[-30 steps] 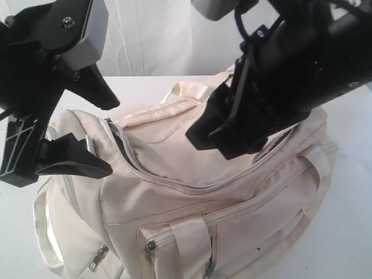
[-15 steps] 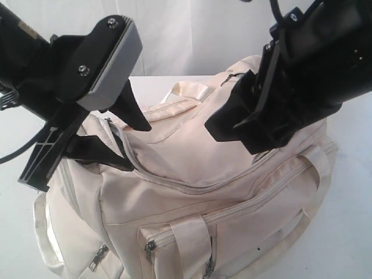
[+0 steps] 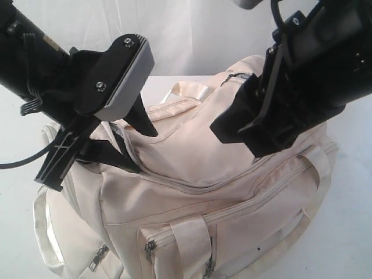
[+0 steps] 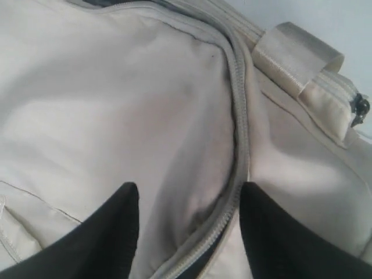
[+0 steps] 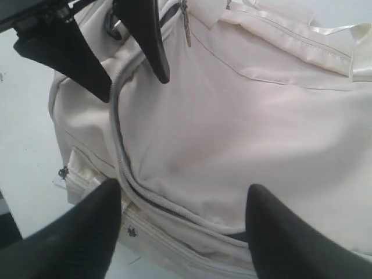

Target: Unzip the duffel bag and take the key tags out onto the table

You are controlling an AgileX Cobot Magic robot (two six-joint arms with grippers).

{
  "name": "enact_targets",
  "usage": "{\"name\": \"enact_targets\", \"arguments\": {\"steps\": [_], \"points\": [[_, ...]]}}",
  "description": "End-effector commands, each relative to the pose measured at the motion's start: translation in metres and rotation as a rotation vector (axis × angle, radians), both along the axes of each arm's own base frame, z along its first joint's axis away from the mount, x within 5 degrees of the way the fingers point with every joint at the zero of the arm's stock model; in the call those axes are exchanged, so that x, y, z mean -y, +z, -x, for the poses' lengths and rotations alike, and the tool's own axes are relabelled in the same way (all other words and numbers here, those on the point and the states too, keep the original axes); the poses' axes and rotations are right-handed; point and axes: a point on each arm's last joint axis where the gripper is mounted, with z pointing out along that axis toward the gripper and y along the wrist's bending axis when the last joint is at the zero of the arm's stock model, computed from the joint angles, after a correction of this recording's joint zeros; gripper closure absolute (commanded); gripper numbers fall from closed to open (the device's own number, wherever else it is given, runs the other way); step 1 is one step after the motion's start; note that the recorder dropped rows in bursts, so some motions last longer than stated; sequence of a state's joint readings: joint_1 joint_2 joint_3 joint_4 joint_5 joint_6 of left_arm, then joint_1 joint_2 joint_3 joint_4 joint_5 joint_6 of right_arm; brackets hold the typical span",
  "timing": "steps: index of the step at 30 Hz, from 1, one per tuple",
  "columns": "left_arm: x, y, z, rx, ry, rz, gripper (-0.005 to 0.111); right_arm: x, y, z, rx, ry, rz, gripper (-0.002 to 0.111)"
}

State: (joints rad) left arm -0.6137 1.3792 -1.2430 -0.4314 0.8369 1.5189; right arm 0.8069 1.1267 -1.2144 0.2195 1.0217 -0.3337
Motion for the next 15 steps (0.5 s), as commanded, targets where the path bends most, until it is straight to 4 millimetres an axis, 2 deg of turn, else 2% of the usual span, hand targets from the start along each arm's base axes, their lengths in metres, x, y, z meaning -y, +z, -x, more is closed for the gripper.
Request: {"name": "enact_targets", "arguments": {"steps": [1,3,4,5,6,8,11,15], "points": [[0.003,-0.008,-0.001,-0.026,-0.014,-0.018,0.051,0.002,0.003,0.002,0.011,-0.001,-0.002,0.050],[0.003,-0.008,-0.001,-0.027,-0.013,-0.016,0.054,0.002,0.003,0.001,0.012,-0.002,0.000,0.050],[0.003,-0.008,-0.001,-0.029,-0.013,-0.013,0.066,0.002,0.003,0.001,0.012,-0.002,0.000,0.050],[0.004,-0.007,-0.001,-0.032,-0.012,-0.008,0.073,0.002,0.003,0.001,0.012,-0.002,0.000,0.050],[0.004,-0.007,0.000,-0.040,-0.011,0.002,0.088,0.002,0.003,0.001,0.013,-0.002,0.001,0.050],[0.005,-0.006,0.000,-0.042,-0.008,0.015,0.107,0.002,0.003,0.001,0.015,-0.003,0.000,0.050],[0.006,0.003,-0.004,-0.029,0.063,0.053,0.107,0.002,0.003,0.001,0.015,-0.003,0.000,0.050],[-0.002,0.019,-0.026,0.008,0.413,0.169,0.107,0.002,0.003,0.001,0.014,-0.002,0.002,0.050]]}}
